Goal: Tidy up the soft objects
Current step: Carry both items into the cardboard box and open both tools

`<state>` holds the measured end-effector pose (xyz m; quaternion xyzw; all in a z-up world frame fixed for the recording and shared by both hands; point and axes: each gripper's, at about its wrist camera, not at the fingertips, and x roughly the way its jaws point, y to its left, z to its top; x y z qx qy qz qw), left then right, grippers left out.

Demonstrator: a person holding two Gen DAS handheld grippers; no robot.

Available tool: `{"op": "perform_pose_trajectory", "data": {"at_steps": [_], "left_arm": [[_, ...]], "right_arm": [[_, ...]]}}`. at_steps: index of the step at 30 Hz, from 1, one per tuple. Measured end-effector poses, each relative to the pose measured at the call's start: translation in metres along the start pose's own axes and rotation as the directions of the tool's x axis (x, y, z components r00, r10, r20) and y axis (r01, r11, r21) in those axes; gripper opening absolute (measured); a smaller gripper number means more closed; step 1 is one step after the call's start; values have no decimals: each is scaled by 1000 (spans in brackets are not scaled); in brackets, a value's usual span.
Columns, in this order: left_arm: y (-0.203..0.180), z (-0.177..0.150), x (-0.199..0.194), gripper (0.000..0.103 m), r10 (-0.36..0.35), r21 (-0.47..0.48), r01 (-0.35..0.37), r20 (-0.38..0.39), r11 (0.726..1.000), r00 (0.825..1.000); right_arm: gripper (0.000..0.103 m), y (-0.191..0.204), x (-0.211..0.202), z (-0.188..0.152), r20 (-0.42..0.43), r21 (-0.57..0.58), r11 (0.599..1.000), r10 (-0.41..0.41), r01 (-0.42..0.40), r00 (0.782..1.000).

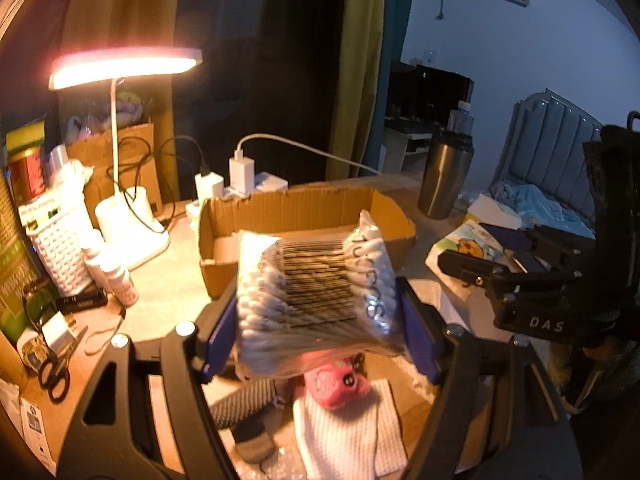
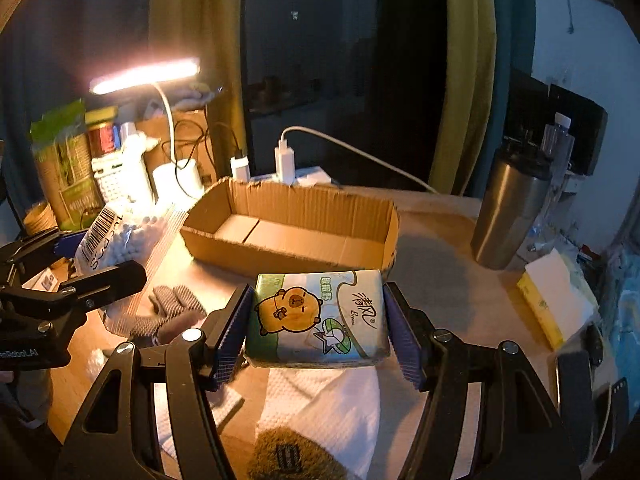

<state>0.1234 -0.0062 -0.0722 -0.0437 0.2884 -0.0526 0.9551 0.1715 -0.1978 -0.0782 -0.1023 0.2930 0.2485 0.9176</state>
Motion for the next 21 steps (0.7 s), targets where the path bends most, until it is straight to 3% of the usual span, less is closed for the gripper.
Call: {"op": "perform_pose_trajectory", "data": {"at_steps": [8,21], "left_arm": [[-8,21,14,73,23,14,-23,24,1000,999],[-14,46,46,73,52,-10,-51,128,999,990]], "right_arm": [[68,-14,6,19,43,6,1000,22,-22,999],[68,-27,29,45,120,3,998,57,-58,991]]}}
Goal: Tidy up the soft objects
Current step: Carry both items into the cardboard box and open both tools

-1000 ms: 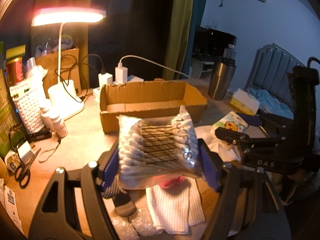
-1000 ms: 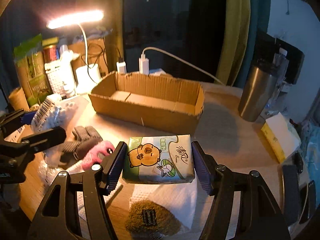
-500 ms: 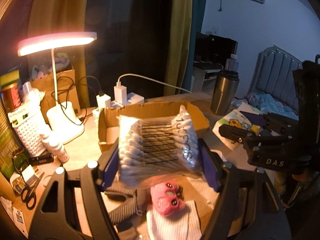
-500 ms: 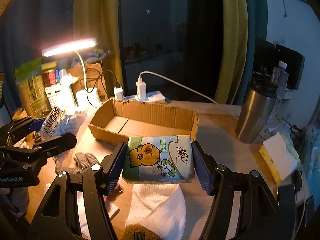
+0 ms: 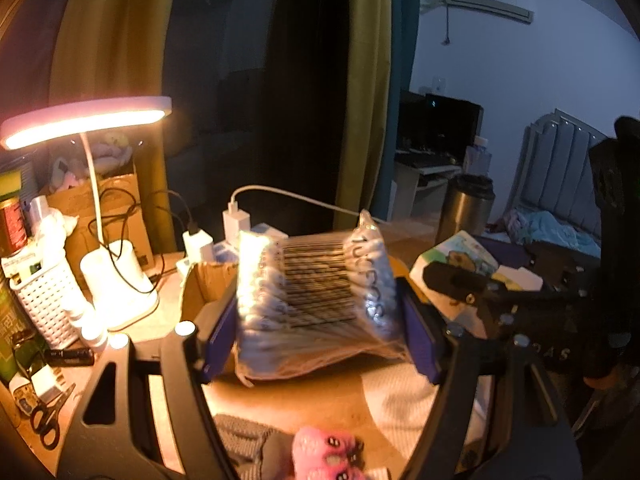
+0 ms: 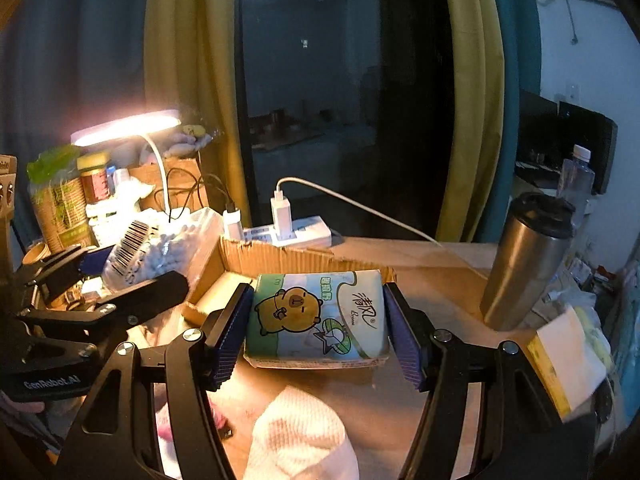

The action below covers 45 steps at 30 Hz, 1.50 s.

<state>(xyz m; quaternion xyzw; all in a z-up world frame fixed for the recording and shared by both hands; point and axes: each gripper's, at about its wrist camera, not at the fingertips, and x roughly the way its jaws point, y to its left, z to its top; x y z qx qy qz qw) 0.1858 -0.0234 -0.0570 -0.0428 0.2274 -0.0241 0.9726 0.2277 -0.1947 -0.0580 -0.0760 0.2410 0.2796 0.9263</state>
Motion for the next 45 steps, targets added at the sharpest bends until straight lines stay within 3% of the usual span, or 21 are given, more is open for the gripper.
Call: {"op": "perform_pose_trajectory", "data": {"at_steps": [8,20,28,36,45], "left_arm": [[8,5,24,73,22,-35,-21,40,999,999],[20,-13,82,73,16,-82,-23,-89,996,996],[23,-22,105,76,-6,-110,-14,-177,994,984],[30,-19,92,87,-19,-152,-6,-163,988,986],[38,-11,58,89,8,-158,-27,-121,987,993]], "right_arm": [[68,-12,22,8,34,42,999,3,-4,999],[68,-40,72,-5,-43,178,982,76,-67,996],[68,-44,90,-13,-81,197,978,84,-66,993],[73,-45,86,-11,-74,205,977,83,-66,994],[73,-41,61,-1,-30,195,980,42,-36,999]]}}
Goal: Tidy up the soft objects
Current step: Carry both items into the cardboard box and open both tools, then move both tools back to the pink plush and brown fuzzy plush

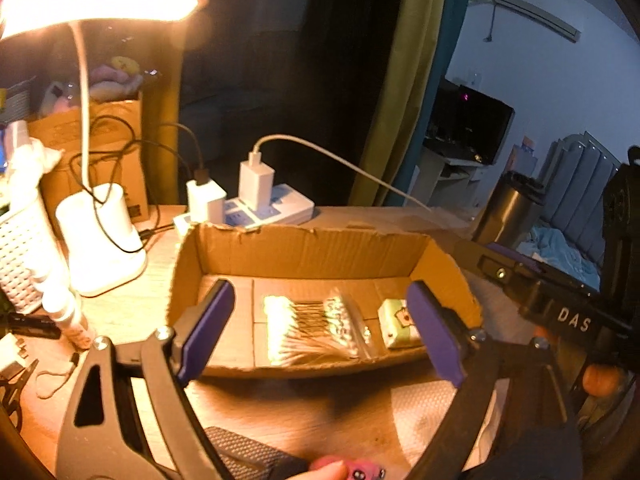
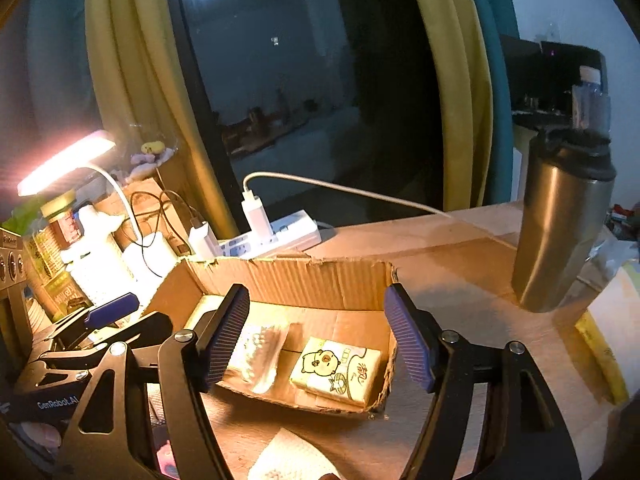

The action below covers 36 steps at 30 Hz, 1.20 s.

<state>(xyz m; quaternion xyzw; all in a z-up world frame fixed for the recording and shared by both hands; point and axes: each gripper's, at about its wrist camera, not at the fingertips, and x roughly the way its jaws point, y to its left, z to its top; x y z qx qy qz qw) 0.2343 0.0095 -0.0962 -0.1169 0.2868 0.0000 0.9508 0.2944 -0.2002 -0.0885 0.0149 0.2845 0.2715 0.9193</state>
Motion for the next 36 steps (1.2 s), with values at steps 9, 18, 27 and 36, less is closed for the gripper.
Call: {"op": "perform_pose_trajectory", "data": {"at_steps": [9,18,27,36], "left_arm": [[6,-2,-33,89,9,5,-9,21,1000,1000],[6,-9,-62,89,0,23,-1,50,1000,999],[7,-23,-80,89,-10,20,9,50,1000,999],[5,-44,-99,89,-27,37,25,35,999,999]], "right_arm": [[73,21,-30,-1,31,-32,999,-23,24,999],[73,42,-58,-12,45,-71,996,-44,47,998],[73,57,-84,-36,34,-113,991,-69,72,997],[73,63,-107,-71,6,-125,987,-103,103,995]]}}
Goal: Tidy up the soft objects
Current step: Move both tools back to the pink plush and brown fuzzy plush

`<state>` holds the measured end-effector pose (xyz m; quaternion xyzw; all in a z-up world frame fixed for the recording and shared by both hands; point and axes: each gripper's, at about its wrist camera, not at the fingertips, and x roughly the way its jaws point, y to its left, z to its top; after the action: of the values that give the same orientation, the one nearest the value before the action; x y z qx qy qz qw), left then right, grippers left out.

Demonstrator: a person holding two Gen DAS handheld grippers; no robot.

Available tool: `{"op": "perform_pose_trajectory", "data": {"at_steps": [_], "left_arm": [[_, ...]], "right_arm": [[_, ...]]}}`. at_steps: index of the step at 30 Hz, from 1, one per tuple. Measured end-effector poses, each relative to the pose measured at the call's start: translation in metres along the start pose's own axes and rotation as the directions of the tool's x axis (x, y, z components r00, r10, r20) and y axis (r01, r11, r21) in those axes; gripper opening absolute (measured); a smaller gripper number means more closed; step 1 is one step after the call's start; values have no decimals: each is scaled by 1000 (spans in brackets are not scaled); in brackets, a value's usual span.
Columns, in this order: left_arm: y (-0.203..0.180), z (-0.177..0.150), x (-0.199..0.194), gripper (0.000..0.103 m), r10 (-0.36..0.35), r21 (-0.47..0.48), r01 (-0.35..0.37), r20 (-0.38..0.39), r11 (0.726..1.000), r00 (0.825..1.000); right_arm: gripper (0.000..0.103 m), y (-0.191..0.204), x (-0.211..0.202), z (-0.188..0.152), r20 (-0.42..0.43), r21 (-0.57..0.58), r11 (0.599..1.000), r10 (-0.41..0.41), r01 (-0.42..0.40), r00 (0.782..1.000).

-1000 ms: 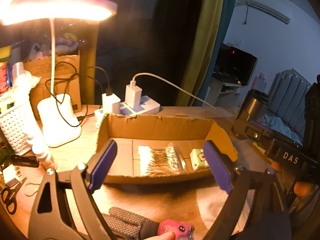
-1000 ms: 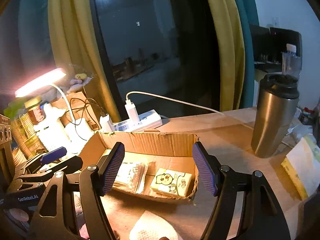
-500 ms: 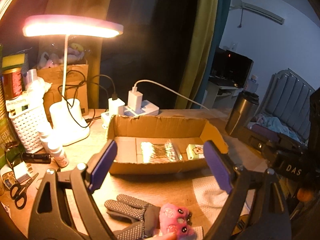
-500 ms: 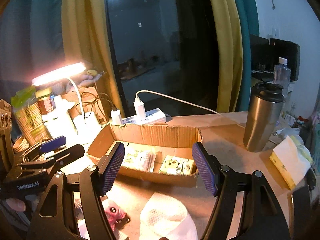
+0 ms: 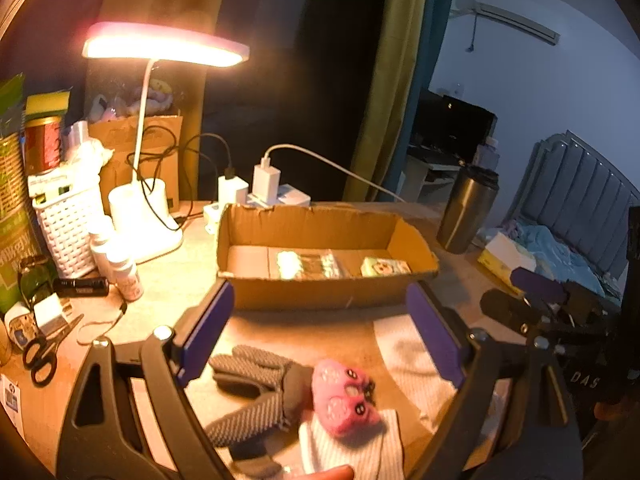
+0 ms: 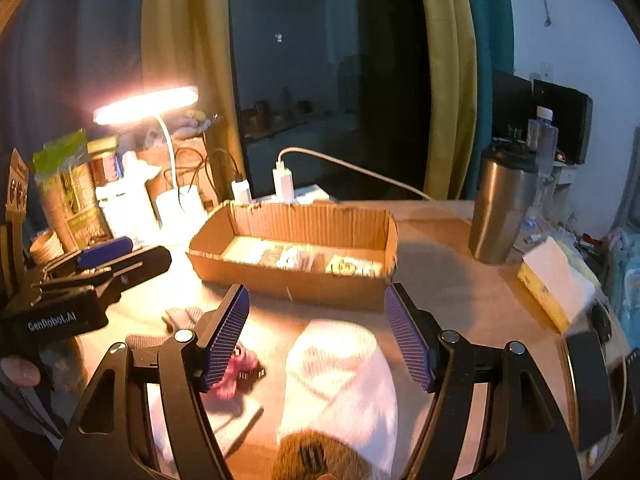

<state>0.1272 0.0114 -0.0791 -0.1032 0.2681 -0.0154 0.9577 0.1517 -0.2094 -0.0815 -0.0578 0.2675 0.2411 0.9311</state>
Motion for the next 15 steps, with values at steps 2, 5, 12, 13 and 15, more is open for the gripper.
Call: {"op": "perform_pose_trajectory", "data": {"at_steps": [2,5,12,13,15], "left_arm": [[-1,-6,-3,89,-4,2,4,-8,1000,1000],[-3,-16,-7,89,-10,7,10,-22,1000,1000],[-9,-38,-19,89,-18,29,20,-58,999,998],[-10,-42,-20,89,-19,29,21,-64,999,998],[-11,-48,-21,89,-20,30,22,-73,999,997]], "right_arm": [[73,1,-4,-10,-14,1,1000,-9,9,1000],[73,2,-9,-22,-30,3,1000,-17,17,999],[74,3,-17,-49,-63,5,999,-35,35,997],[74,3,-17,-53,-70,6,999,-36,37,997],[75,3,-15,-62,-86,7,999,-39,40,996]]}}
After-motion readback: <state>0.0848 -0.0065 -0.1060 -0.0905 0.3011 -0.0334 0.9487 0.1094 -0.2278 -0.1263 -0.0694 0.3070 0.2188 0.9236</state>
